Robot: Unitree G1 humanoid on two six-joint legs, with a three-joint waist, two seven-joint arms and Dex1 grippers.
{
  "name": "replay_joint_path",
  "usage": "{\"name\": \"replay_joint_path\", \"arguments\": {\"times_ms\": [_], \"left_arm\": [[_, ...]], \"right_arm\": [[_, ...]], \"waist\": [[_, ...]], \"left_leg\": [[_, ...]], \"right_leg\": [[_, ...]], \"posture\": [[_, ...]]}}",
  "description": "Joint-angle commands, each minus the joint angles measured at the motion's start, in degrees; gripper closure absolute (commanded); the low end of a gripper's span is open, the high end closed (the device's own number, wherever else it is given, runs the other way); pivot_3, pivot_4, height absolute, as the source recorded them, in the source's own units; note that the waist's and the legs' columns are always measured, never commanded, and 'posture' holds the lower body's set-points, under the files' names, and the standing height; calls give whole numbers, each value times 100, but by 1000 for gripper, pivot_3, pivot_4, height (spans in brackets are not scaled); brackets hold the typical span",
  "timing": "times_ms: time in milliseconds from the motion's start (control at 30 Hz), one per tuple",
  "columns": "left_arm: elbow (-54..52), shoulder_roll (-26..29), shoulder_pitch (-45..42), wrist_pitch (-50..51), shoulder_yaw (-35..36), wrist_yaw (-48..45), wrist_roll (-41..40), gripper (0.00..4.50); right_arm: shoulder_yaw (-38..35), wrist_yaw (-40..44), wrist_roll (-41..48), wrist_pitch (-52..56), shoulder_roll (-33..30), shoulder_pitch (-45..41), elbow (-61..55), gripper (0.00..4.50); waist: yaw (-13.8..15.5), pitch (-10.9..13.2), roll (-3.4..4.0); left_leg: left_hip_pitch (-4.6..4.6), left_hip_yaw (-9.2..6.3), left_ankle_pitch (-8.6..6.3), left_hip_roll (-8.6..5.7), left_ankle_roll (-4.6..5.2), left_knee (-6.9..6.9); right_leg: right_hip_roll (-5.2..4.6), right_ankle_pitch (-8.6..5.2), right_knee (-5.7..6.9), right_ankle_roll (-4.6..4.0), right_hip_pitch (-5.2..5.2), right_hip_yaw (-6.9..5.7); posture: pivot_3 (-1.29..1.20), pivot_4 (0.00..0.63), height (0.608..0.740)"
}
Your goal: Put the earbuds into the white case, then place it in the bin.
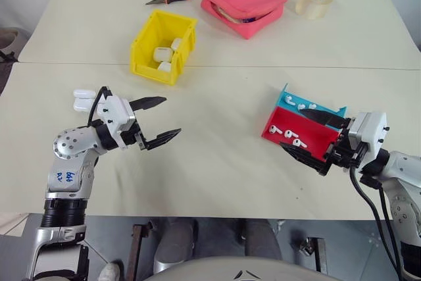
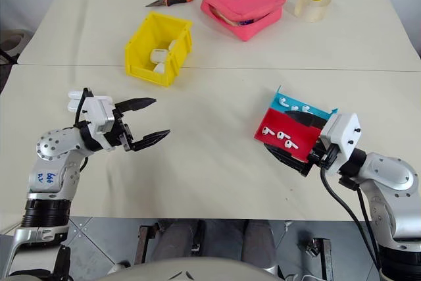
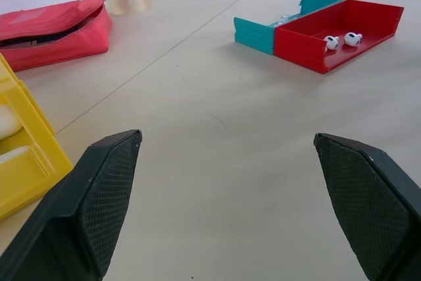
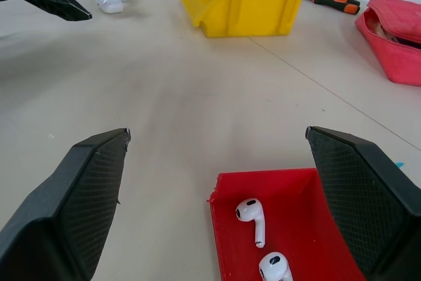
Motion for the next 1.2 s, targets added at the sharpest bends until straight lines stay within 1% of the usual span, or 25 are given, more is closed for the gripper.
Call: {"name": "replay_joint_path", "arguments": {"times_ms": [33, 233, 400, 500, 667, 767, 800, 833, 900, 1000, 1100, 1200], "left_arm": [[-15, -29, -70, -222, 55, 137, 90, 19], [-59, -42, -56, -187, 94, 284, 80, 19], [-240, -39, 136, -71, 227, 469, 1, 19], [-505, -130, 450, 221, 628, 1048, -119, 19], [-1039, -407, 1310, 572, 1449, 2250, -50, 19], [-1686, -840, 2200, 728, 2022, 3073, -11, 19], [-1909, -1064, 2505, 855, 2235, 3421, 13, 19], [-2066, -1223, 2704, 983, 2384, 3716, 5, 19], [-2393, -1510, 3028, 1309, 2623, 4190, -126, 19], [-2793, -1610, 3351, 1735, 2707, 4435, -239, 19], [-3149, -1483, 3514, 2189, 2683, 4512, -335, 19], [-3458, -1377, 3475, 2661, 2725, 4631, -545, 19]], "right_arm": [[-147, 64, 61, -124, -61, 0, -4, 0], [-95, 138, 51, -158, -48, -69, 98, 0], [-5, 242, 16, -238, -19, -159, 206, 0], [198, 291, 35, -296, 83, -392, 256, 0], [749, 337, 35, -417, 493, -945, 322, 0], [1182, 464, -26, -609, 807, -1271, 422, 0], [1327, 509, -59, -702, 923, -1358, 434, 0], [1434, 520, -105, -782, 1003, -1424, 453, 0], [1607, 569, -161, -913, 1130, -1532, 504, 0], [1730, 630, -250, -1057, 1189, -1624, 617, 0], [1763, 713, -215, -1053, 1146, -1667, 737, 0], [1770, 790, -179, -1024, 1104, -1690, 829, 0]], "waist": [[3, 0, 0], [2, 0, 0], [1, 0, 0], [-12, 0, 0], [-84, 1, 0], [-134, 1, -1], [-86, 3, -2], [-16, 1, -7], [-36, -2, -11], [7, -1, -14], [34, -2, -16], [5, -2, -15]], "left_leg": [[0, 0, 0, 0, 0, 0], [0, 1, 0, 1, 0, 0], [0, 1, 0, 2, -1, 0], [1, 2, -2, 6, -3, -2], [5, -11, -6, 22, -12, -9], [7, -21, -14, 23, -13, -8], [10, -20, -17, 22, -13, -8], [3, -25, -17, 21, -13, -5], [7, -17, -28, 21, -11, -1], [4, -16, -31, 25, -12, -1], [3, -17, -31, 24, -12, 4], [4, -17, -32, 25, -13, 2]], "right_leg": [[0, 0, 0, 0, 0, 0], [1, 0, -1, 0, 0, 0], [2, 0, -1, 0, -1, 1], [5, 0, -3, 0, -3, 3], [18, -1, -1, -1, -13, 15], [19, -1, -4, -2, -15, 27], [19, -1, -4, -2, -15, 31], [19, -1, -5, -2, -17, 25], [20, -1, -9, -3, -19, 39], [26, -2, -9, -4, -24, 39], [26, -3, -8, -6, -22, 39], [26, -4, -8, -8, -22, 40]], "posture": [[0, 150, 740], [0, 150, 740], [0, 150, 740], [0, 150, 740], [0, 150, 740], [0, 150, 740], [0, 150, 740], [0, 150, 740], [0, 150, 740], [0, 150, 740], [0, 150, 740], [0, 150, 740]]}}
